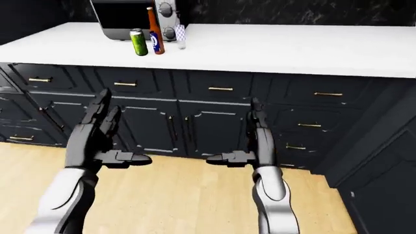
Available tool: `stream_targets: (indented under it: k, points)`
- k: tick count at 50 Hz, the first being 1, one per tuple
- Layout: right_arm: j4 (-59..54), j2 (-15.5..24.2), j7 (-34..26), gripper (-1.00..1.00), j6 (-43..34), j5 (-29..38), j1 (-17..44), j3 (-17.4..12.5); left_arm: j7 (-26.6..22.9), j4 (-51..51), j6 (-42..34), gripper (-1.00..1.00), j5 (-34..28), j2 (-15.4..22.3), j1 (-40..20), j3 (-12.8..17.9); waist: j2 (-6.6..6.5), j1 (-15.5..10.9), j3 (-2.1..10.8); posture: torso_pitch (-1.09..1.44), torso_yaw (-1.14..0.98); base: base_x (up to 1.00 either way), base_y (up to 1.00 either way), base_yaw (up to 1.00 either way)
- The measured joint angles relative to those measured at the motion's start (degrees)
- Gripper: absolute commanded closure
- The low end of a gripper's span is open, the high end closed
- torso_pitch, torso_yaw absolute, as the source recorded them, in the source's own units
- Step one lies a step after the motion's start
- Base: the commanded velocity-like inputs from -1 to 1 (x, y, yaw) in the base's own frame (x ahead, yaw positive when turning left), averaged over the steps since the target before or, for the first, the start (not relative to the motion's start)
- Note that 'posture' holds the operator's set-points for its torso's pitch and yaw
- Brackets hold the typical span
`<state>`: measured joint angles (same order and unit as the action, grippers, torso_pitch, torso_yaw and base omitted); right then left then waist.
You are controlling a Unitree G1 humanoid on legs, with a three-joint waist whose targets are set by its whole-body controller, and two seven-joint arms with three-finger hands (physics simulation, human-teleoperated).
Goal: Move the drinks to the dining counter.
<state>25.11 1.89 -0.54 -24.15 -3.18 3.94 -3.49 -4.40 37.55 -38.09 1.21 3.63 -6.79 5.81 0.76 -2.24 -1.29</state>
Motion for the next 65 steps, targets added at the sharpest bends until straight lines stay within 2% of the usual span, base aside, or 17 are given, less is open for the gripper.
stream_targets:
  k: [3, 9, 15, 17, 20, 23, 25, 29, 32, 38, 46, 51, 56, 59, 60, 63, 65]
  points:
    - [0.39, 0.05, -0.69, -1.00, -1.18, -0.80, 0.17, -0.10, 0.66, 0.42, -0.30, -1.00, -0.20, -0.29, 0.40, -0.07, 1.31, -0.52, -0.68, 0.00, 0.00, -0.06, 0.00, 1.00]
    - [1.29, 0.74, -0.52, -1.00, -2.64, -0.86, -1.10, -2.50, 0.25, -0.27, -0.96, -1.00, -0.49, -0.58, 0.05, -3.00, 1.56, 0.21, -0.80, 0.00, 0.00, -0.01, 0.00, 1.00]
    - [2.52, 0.69, -0.87, -1.00, -2.40, -0.99, -0.54, -1.66, 0.37, 0.73, -0.95, -1.00, -1.49, -0.48, -1.50, -2.32, -2.86, 0.81, -1.00, 0.00, 0.00, 0.00, 0.04, 0.83]
    - [2.65, 0.50, -1.32, -1.00, -2.81, -0.92, 0.05, -0.35, 0.82, 0.98, -1.11, -1.00, -2.11, -0.05, -1.65, -1.07, -4.39, 1.03, 0.00, 0.00, 0.00, 0.00, 0.00, 0.00]
    - [3.06, 0.39, -1.82, -1.00, -4.03, -0.46, -0.35, 0.38, 1.36, 0.26, -2.75, -1.00, -2.94, 0.21, -3.09, -0.84, -2.64, 2.55, -0.77, 0.00, 0.00, 0.03, 0.00, 0.00]
    - [4.69, 0.87, -2.03, -1.00, -6.08, 0.80, -0.49, -0.03, 1.08, 0.16, -5.04, -1.00, -3.01, 0.00, -3.23, -2.02, -2.96, 2.18, -1.48, 0.00, 0.00, 0.18, 0.00, 0.00]
    - [6.13, 1.00, -2.20, -1.00, -6.80, 1.51, 0.33, -0.62, 0.70, 0.82, -5.64, -1.00, -2.75, 0.01, -3.98, -2.31, -2.18, 2.20, -1.46, 0.00, 0.00, 0.29, 0.00, 0.00]
    - [9.13, 0.98, -2.53, -1.00, -7.19, 2.10, 2.08, -0.45, 0.60, 3.29, -5.36, -1.00, -2.55, 0.34, -5.33, -1.70, 0.05, 1.75, -1.37, 0.00, 0.00, 0.29, 0.00, 0.00]
    - [9.57, 0.92, -3.02, -1.00, -7.05, 2.15, 2.59, 0.05, 0.66, 3.97, -5.60, -1.00, -2.62, 0.72, -5.76, -1.13, 2.88, 1.34, -0.83, 0.00, 0.00, 0.28, 0.00, 0.00]
    - [9.80, 1.28, -2.70, -1.00, -10.59, 3.06, 2.67, -0.98, -0.01, 3.40, -8.31, -1.00, -1.86, 0.67, -5.95, -1.65, 1.49, 2.21, -1.23, 0.00, 0.00, 0.29, 0.00, 0.00]
    - [12.60, 1.11, -3.07, -1.00, -11.60, 3.30, 4.42, -0.10, -0.10, 6.17, -8.93, -1.00, -1.48, 1.22, -7.31, -0.86, -4.61, 2.75, -0.84, 0.00, 0.00, 0.29, 0.00, 0.00]
    - [11.49, 0.87, -3.88, -1.00, -12.71, 2.67, 4.29, 0.71, 0.61, 4.81, -9.97, -1.00, -1.76, 1.33, -6.33, 0.15, -3.80, 1.40, -1.19, 0.00, 0.00, 0.29, 0.00, 0.00]
    - [12.84, 0.92, -3.50, -1.00, -12.40, 2.64, 4.91, 0.27, 0.62, 6.40, -9.74, -1.00, -1.07, 1.57, -7.16, 0.53, -0.55, 0.97, -1.13, 0.00, 0.00, 0.29, 0.00, 0.00]
    - [13.07, 0.86, -3.52, -1.00, -11.66, 2.57, 4.82, 0.73, 0.79, 7.03, -9.26, -1.00, -0.71, 1.59, -7.06, 0.77, 2.49, 0.94, -0.43, 0.00, 0.00, 0.28, 0.00, 0.00]
    - [12.78, 1.15, -3.53, -1.00, -11.49, 2.53, 4.64, 0.39, 0.79, 6.95, -9.17, -1.00, -0.51, 1.09, -6.76, 0.39, 1.59, 1.51, -0.79, 0.00, 0.00, 0.30, 0.00, 0.00]
    - [11.07, 0.94, -3.11, -1.00, -11.67, 2.79, 3.64, -0.40, 0.62, 6.05, -9.93, -1.00, 0.48, 0.98, -6.16, -0.41, 1.98, 2.33, -1.14, 0.00, 0.00, 0.28, 0.00, 0.00]
    - [11.03, 0.96, -2.92, -1.00, -12.12, 2.88, 3.99, -0.21, 0.73, 6.28, -10.48, -1.00, 0.80, 1.29, -6.50, -0.06, 1.34, 2.49, -1.00, 0.00, 0.00, 0.27, 0.00, 0.00]
